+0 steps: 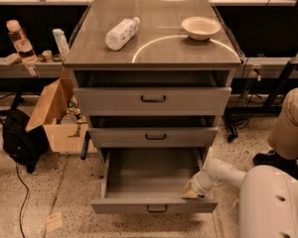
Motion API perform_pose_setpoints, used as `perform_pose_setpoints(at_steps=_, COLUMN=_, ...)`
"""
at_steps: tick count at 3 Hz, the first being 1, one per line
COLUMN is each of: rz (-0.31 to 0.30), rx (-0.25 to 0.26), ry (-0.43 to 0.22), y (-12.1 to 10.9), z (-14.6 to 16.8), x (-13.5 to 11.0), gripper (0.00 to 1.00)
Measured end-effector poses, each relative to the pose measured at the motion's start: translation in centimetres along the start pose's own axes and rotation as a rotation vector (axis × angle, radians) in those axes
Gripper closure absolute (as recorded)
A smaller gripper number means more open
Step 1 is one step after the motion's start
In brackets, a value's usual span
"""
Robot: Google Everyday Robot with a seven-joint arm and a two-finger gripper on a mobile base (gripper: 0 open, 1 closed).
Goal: Open bottom drawer
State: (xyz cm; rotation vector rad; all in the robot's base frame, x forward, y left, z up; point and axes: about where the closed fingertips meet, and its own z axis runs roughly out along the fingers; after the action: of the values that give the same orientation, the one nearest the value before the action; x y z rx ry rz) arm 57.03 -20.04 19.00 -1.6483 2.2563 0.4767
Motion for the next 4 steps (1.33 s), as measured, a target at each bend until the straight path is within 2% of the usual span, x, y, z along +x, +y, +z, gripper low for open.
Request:
perform_pose_setpoints(at_steps=2, rz=0.008, rx=0.011, ry=-0.018, y=3.0, z=-0.4, x=0.3, gripper=1.0)
perform_pose_setpoints(at_steps=3, rz=0.007, rx=0.008, ry=-0.019, y=3.5, z=-0.3, x=0.3, gripper=0.87)
perform_pose_setpoints(at_steps=4, rz=0.007, rx=0.008, ry=-0.019, y=3.5, z=-0.3, x=0.3, gripper=0.64)
